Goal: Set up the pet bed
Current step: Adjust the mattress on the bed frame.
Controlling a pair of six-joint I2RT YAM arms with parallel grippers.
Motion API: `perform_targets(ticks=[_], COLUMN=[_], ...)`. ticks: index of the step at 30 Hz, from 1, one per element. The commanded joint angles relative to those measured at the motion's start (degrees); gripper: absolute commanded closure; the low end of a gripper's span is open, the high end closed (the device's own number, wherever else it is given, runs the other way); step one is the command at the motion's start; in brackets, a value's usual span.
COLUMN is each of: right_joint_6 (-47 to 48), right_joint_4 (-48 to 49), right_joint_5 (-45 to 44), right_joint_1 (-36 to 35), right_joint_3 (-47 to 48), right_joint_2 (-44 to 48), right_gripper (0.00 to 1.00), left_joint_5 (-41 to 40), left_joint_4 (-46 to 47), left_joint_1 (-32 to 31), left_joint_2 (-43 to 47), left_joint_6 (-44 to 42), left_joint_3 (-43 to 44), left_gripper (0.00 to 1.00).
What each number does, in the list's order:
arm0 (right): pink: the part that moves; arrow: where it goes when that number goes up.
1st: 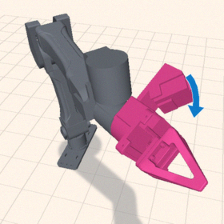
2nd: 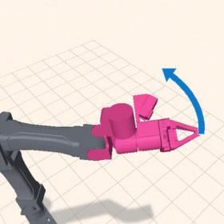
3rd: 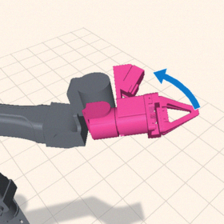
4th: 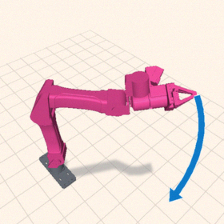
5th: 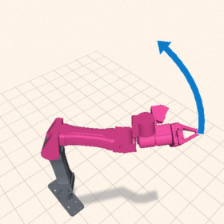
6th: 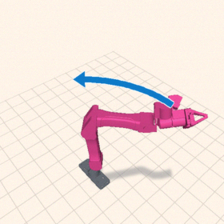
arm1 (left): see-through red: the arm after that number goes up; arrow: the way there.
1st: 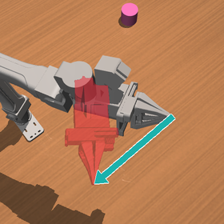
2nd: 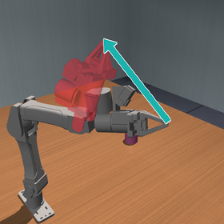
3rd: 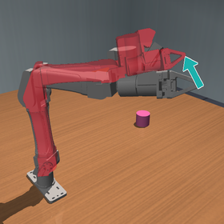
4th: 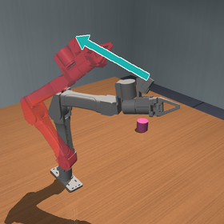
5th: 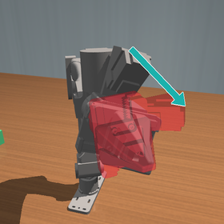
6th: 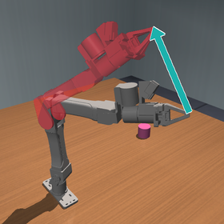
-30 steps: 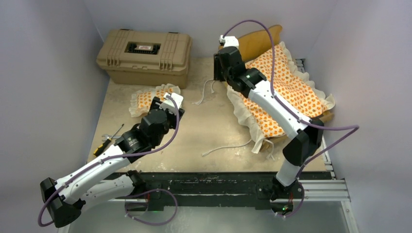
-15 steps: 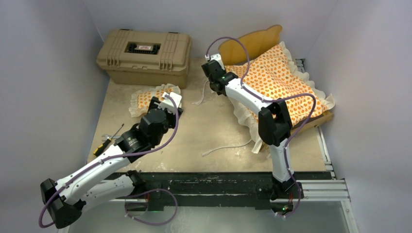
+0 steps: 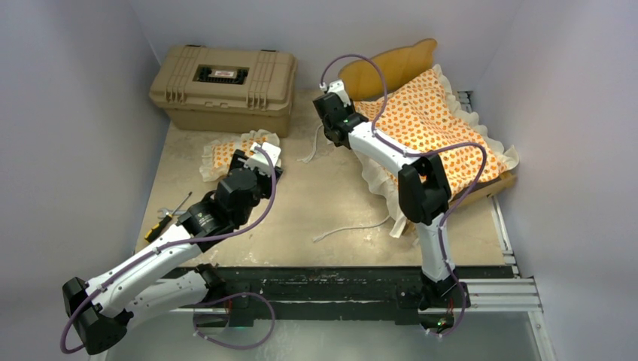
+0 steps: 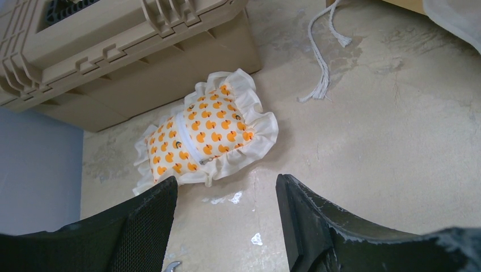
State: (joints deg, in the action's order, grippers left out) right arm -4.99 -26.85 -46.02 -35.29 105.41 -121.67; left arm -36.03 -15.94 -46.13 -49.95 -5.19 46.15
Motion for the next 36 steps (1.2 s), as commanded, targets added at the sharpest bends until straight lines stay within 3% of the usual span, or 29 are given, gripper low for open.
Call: perform_targets(ticks=[1,6,8,10,15,22,25,30,36], right_joint_6=[1.79,1.83,1.75,1.76,2.51,-0.11,-0.49,0.43,2.51], right_joint_4=[2.84,2.42,2.31,1.74,0.92,4.34,4.84,4.36,5.16], right_joint_5=[-2.13,-1.27,-1.88,-2.13,3.38,22.78,23.69,28.68,26.89], right_joint_1=[0.64,0.83,0.92,0.93,1.12,6.29,6.9,6.68,5.77], right_joint_3=[-0.11,-0.1,-0.11,0.08,0.35,-6.98,-9.35,-10.52,-9.37], right_joint_2=[-1.67,-2.46,-2.01,-0.62,6.51,16.73,18.48,19.43,16.48], right_gripper=[0.67,0.73,0.92,1.0,1.0,1.0,0.72,0.5,0.5], left_joint_5=[0.17,0.61,0.63,0.69,0.85,1.25,1.14,1.56,1.58], left_joint_4=[1.71,1.71,1.74,1.78,1.79,1.62,1.6,1.6,1.66], left_joint_1=[0.35,0.41,0.49,0.47,0.51,0.64,0.66,0.73,0.89], left_joint_2=[0.82,0.51,0.43,0.38,0.08,0.14,0.27,0.0,-0.4], left_joint_6=[0.31,0.36,0.36,0.36,0.35,0.35,0.34,0.44,0.38], left_joint_3=[-0.34,-0.29,-0.23,-0.33,-0.31,-0.23,-0.21,-0.19,-0.1], left_gripper=[0.36,0.36,0.36,0.36,0.36,0.36,0.36,0.36,0.36])
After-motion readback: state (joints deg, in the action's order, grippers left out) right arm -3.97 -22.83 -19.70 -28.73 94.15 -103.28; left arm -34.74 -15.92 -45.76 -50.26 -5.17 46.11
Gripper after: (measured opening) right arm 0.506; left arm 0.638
